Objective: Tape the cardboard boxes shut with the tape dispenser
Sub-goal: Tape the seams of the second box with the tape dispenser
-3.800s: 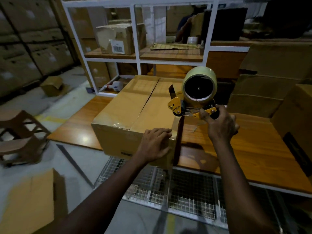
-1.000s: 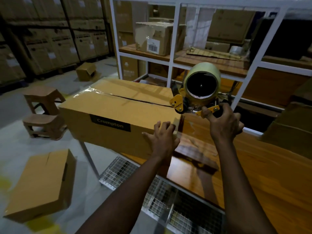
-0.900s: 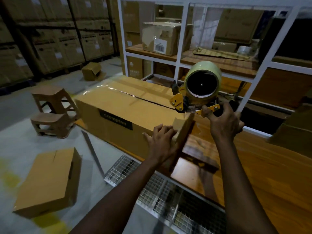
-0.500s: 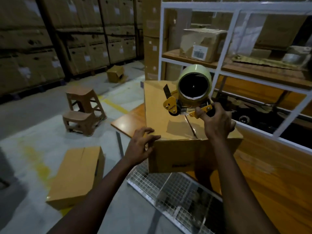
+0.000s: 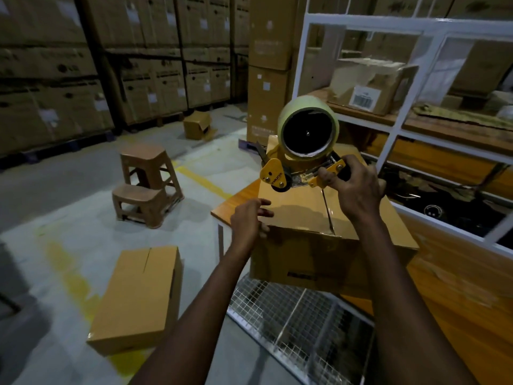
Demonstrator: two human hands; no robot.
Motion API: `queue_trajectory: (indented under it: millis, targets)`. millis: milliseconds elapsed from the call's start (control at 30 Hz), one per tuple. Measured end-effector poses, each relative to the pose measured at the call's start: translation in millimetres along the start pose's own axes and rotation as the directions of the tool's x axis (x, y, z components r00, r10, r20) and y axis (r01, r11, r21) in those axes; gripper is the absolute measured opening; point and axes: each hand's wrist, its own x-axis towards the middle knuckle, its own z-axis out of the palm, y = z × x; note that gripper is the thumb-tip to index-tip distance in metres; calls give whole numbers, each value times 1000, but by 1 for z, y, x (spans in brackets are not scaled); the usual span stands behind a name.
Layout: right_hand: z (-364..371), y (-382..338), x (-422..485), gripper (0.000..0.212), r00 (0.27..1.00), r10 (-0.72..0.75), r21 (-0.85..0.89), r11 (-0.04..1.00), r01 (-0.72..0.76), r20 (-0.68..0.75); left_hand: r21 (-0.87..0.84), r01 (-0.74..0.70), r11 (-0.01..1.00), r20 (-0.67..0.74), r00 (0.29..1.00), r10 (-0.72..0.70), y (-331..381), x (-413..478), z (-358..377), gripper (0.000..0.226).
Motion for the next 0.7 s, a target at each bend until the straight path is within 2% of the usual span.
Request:
queue_trajectory:
  millis: [33, 67, 133, 167, 233, 300, 433, 600, 700]
  targets:
    - [1, -2, 1, 72, 1000, -3, -7, 1000, 3, 1, -155, 234, 960, 117, 969, -217, 7, 0, 3, 46]
    - [1, -5, 2, 74, 1000, -5, -10, 1000, 5, 3, -249, 420, 873, 260, 897, -357, 11, 2, 4, 56]
    - [1, -8, 3, 74, 1000, -4, -5, 1000, 4, 1, -358, 599, 716, 467, 779, -419, 14, 7, 10, 73]
    - [1, -9, 4, 71, 1000, -5, -3, 1000, 5, -3, -421, 626, 656, 506, 762, -403, 16, 8, 15, 77]
    - [2, -8, 4, 62, 1000, -8, -7, 1000, 8, -10, -536, 624, 569, 495, 778, -387, 24, 7, 24, 70]
    - [3, -5, 5, 58, 1000, 5, -7, 1000, -5, -11, -614, 589, 524, 431, 808, -402, 31, 6, 32, 50]
    - [5, -1, 7, 69, 999, 26, -18, 999, -26, -24, -632, 565, 531, 386, 823, -415, 30, 8, 40, 18]
    - [9, 5, 8, 72, 998, 58, -17, 998, -58, -35, -688, 529, 497, 341, 840, -423, 32, 7, 43, 15]
    - [10, 7, 8, 68, 994, 93, 35, 995, -91, -52, -710, 457, 536, 252, 875, -414, 28, 4, 46, 21]
